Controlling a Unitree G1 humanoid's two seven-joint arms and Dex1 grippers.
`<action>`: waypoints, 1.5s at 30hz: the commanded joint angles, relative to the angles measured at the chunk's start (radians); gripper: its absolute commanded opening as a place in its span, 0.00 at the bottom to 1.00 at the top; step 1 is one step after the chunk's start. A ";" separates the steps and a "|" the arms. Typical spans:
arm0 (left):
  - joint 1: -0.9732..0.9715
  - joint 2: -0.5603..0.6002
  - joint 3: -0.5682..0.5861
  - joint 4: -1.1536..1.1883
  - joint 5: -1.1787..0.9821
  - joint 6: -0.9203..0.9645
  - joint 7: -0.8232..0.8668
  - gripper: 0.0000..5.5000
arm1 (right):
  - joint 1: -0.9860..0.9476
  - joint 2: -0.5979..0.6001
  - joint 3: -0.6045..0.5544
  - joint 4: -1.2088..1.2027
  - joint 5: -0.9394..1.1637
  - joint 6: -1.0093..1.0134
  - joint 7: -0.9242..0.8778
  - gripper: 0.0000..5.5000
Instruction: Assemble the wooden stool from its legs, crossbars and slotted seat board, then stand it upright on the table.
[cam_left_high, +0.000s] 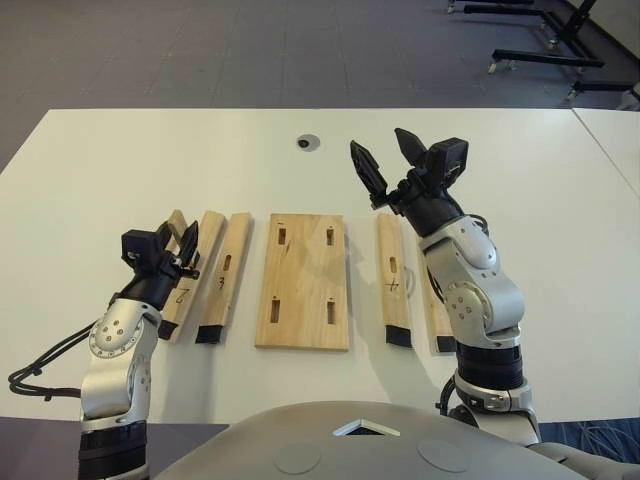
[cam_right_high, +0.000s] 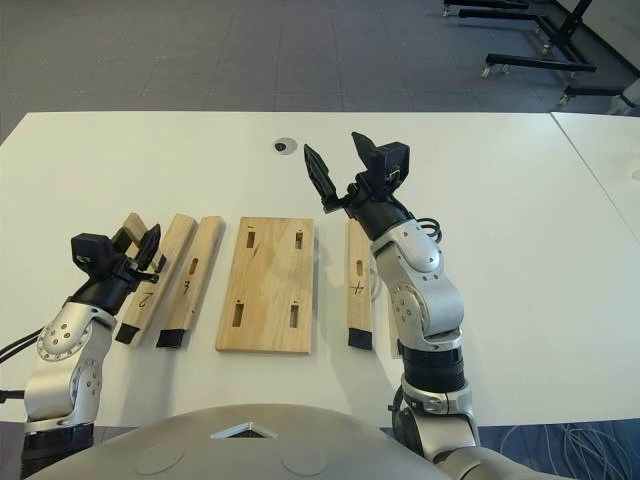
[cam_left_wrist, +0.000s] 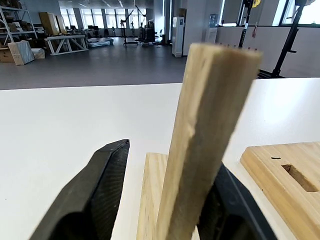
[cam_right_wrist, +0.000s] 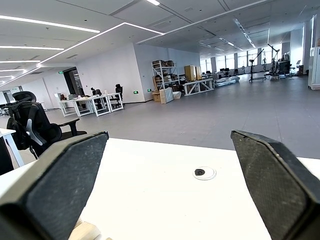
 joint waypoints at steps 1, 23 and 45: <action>-0.030 -0.004 0.005 -0.050 -0.035 -0.024 -0.018 0.43 | -0.027 0.003 -0.007 0.010 0.000 -0.008 0.002 0.82; -0.446 0.085 0.034 -0.180 -0.158 0.242 0.089 0.43 | -0.060 0.029 0.016 0.048 -0.004 -0.038 0.015 0.82; -0.262 0.061 0.025 -0.129 -0.171 0.209 0.056 0.43 | -0.043 0.038 -0.017 -0.100 0.144 0.055 0.014 0.82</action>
